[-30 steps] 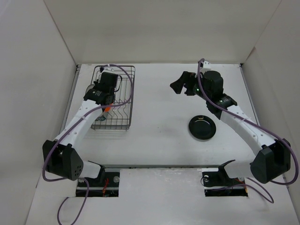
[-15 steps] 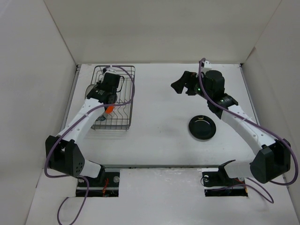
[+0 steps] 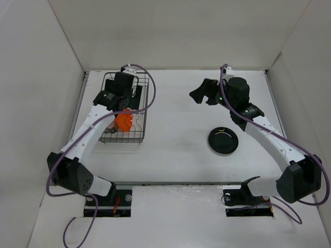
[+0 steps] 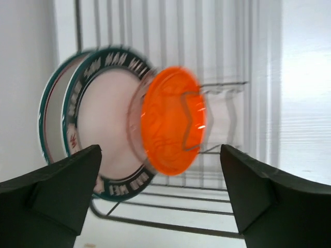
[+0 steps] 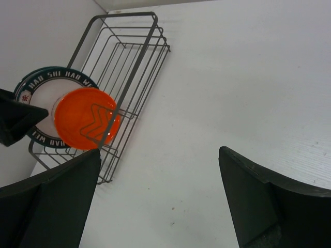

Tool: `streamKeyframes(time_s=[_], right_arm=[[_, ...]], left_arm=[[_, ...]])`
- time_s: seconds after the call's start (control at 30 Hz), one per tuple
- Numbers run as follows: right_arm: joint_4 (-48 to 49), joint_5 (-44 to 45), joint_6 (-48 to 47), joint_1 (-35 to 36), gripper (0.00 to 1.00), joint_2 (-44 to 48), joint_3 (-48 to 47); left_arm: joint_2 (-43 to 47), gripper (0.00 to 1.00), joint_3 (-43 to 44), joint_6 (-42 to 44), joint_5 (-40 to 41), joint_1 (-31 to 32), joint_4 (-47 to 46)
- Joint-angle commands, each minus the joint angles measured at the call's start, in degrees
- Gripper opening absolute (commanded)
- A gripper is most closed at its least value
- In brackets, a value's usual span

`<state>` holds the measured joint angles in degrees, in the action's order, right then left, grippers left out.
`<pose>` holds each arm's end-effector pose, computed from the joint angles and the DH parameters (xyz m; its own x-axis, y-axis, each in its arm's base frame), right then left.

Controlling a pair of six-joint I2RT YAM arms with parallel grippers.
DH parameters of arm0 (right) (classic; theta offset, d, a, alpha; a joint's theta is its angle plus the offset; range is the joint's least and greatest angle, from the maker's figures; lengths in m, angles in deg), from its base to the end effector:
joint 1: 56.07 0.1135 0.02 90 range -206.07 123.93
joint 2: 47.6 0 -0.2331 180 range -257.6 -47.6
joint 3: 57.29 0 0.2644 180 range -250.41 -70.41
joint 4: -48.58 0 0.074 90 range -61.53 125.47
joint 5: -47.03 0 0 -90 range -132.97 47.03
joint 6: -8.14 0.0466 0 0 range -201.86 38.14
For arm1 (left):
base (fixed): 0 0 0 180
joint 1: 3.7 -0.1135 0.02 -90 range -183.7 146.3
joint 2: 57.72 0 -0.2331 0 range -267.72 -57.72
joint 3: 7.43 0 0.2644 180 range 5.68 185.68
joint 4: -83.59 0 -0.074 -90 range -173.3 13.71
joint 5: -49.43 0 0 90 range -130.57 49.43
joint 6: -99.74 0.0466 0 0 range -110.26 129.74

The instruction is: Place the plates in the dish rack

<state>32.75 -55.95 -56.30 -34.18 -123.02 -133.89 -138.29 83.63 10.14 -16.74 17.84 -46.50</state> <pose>0.3127 0.1369 0.3143 -0.4555 0.2701 -0.8483 -0.4084 0.7833 0.4687 0.3156 -0.1043 0.3175 -0.5903 0.2399 -0.7707 0.0497 0.9638 0.2619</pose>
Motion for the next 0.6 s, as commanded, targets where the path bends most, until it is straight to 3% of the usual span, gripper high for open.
streamKeyframes(time_s=[0.0,0.13,0.17,0.33,0.4,0.57], right_arm=[[1.6,5.6,-1.2,-1.4,1.00,5.0,-0.9],[-1.4,13.1,-1.7,-4.3,1.00,11.5,-1.6],[-2.6,15.8,-1.7,-5.5,1.00,13.9,-1.6],[-10.7,23.5,-1.7,-6.4,1.00,21.7,-5.4],[-13.0,25.1,-1.7,-6.4,1.00,26.4,-6.7],[-16.8,25.1,-1.7,-6.9,1.00,31.9,-9.1]], left_arm=[[3.8,1.00,8.1,4.3,-11.2,1.5,0.2],[3.1,1.00,13.4,8.5,-30.1,1.5,-1.0],[2.1,1.00,13.4,9.1,-37.9,2.1,-2.2],[-3.9,1.00,9.2,9.8,-61.4,5.3,-7.1],[-6.9,1.00,7.7,10.3,-66.5,7.9,-8.9],[-17.6,1.00,8.4,8.6,-68.9,16.0,-15.0]])
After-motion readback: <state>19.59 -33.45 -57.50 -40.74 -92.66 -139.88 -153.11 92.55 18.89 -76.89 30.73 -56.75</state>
